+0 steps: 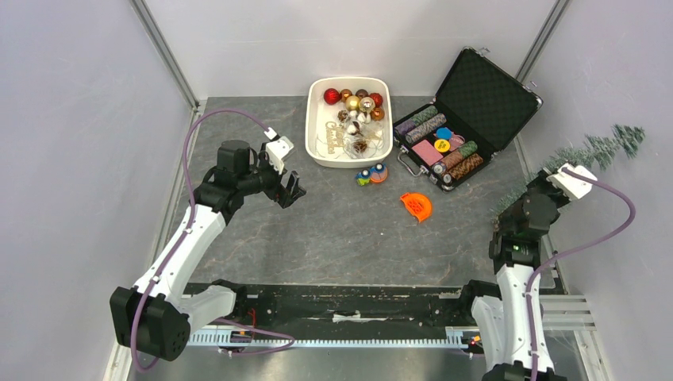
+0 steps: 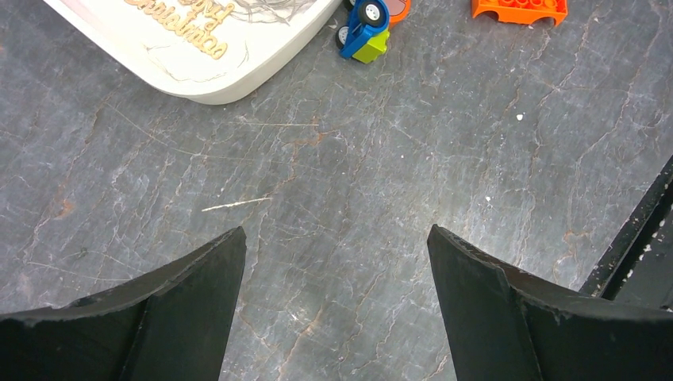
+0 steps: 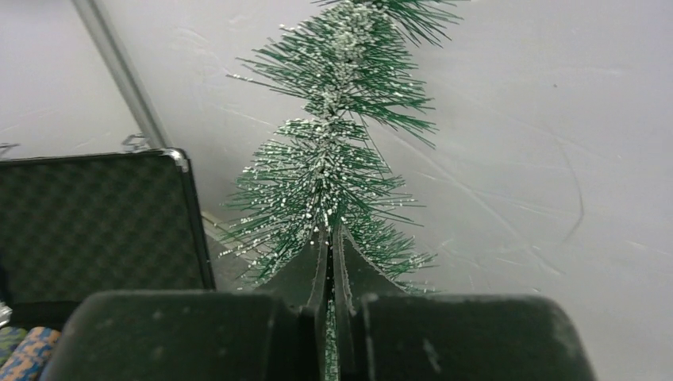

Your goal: Decorate the small christmas tree

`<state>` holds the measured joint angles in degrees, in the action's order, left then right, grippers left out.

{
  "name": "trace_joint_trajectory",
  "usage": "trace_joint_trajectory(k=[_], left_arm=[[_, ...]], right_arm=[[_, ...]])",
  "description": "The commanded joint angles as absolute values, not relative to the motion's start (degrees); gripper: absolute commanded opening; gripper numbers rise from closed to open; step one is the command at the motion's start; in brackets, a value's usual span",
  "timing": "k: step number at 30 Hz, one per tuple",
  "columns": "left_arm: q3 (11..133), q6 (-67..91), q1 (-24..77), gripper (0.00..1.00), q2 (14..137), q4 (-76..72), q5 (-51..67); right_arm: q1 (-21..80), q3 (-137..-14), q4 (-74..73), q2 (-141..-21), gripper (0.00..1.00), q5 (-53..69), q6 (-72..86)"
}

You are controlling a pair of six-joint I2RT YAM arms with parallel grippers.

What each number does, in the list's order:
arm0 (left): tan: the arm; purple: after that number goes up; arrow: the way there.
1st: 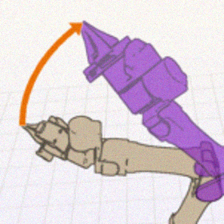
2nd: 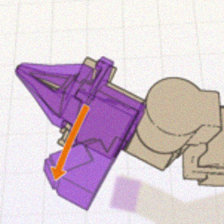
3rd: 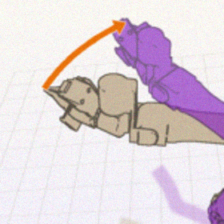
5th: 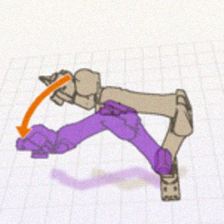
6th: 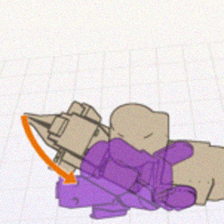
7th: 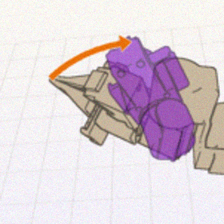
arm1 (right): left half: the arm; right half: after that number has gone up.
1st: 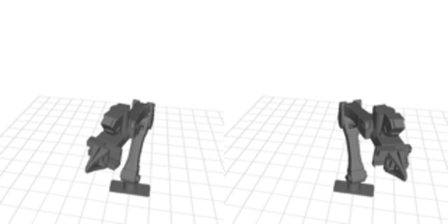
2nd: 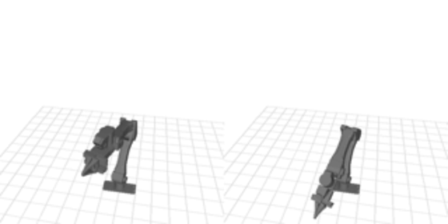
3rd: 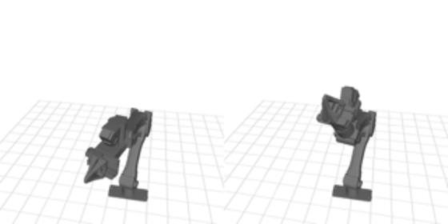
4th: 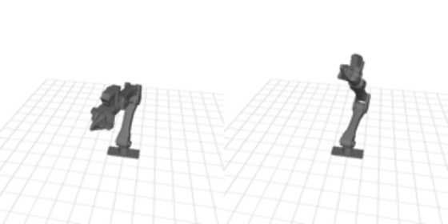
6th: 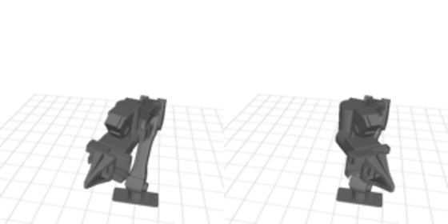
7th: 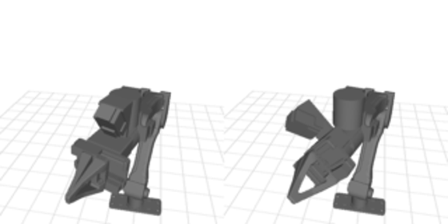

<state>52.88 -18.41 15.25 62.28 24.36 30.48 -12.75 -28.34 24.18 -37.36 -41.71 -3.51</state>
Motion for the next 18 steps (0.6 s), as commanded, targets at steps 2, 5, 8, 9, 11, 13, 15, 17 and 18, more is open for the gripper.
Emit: trace_joint_trajectory(k=[2, 5, 8, 9, 11, 13, 15, 17, 18], left_arm=[[55.3, -20.7, 15.6, 0.9, 62.0, 23.8, 30.5], [55.5, -20.6, 15.6, 0.9, 62.0, 23.7, 30.3], [55.5, -20.5, 15.6, 0.9, 62.0, 23.7, 30.1], [55.5, -20.4, 15.6, 0.9, 62.1, 23.7, 30.2], [55.6, -20.2, 15.6, 0.9, 62.2, 23.7, 29.9], [55.9, -19.8, 15.6, 0.9, 62.5, 23.9, 29.0], [56.8, -19.2, 15.6, 0.9, 63.0, 24.5, 28.1], [57.8, -18.8, 15.6, 0.9, 63.6, 25.3, 27.3], [58.4, -18.7, 15.6, 0.9, 63.9, 25.8, 26.9]], right_arm=[[-13.1, -30.3, 25.1, -33.0, 0.0, -29.1, -4.6], [-13.0, -33.1, 22.7, -33.6, 0.0, -25.3, -4.3], [-13.0, -35.1, 21.1, -34.2, 0.0, -21.5, -3.7], [-13.1, -35.5, 20.9, -34.2, 0.0, -19.4, -3.4], [-13.0, -36.7, 20.2, -34.7, 0.0, -15.7, -2.4], [-13.0, -38.5, 19.0, -35.7, 0.0, -11.4, -1.2], [-13.0, -39.9, 18.3, -37.0, 0.0, -7.1, -0.1], [-13.0, -41.2, 18.5, -38.6, 0.0, -2.7, 3.3], [-13.0, -42.0, 18.8, -39.4, 0.0, -0.4, 4.9]])
